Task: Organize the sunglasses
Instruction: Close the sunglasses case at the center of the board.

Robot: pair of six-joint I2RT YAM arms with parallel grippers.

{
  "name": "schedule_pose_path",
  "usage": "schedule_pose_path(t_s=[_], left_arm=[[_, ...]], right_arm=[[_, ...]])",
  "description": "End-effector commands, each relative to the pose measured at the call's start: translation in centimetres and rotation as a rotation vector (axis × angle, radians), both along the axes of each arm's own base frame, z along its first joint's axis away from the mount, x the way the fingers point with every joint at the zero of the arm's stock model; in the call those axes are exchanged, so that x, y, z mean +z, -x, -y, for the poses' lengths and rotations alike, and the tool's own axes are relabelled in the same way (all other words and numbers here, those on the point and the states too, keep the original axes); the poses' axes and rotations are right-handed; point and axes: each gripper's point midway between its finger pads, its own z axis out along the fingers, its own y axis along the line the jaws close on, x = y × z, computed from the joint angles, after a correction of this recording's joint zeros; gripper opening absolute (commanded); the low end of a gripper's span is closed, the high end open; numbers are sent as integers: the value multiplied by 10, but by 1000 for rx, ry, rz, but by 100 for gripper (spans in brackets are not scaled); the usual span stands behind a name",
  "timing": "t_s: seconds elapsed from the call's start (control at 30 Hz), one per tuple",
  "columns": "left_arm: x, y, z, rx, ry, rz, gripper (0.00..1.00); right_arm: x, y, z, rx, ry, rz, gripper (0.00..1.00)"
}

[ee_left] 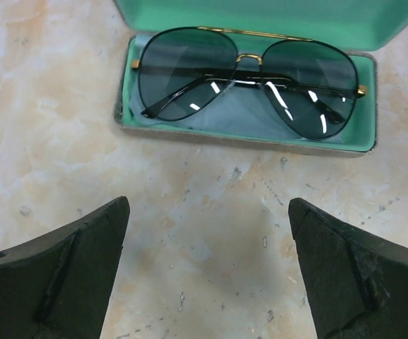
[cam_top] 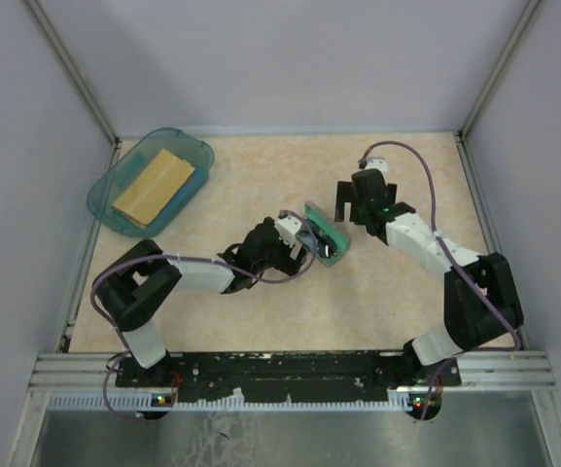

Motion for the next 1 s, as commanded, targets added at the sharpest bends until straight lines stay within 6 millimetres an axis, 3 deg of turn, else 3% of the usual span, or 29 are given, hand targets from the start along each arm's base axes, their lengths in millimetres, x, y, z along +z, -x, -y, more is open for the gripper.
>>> schedule_pose_path(t_s=[0.0, 0.97], left_arm=[[4, 2, 19, -126, 21, 85, 100], [-29, -5, 43, -148, 131, 108, 100]], right_arm=[[24, -18, -7, 14, -26, 72, 99], [9, -26, -11, 20, -2, 25, 99]])
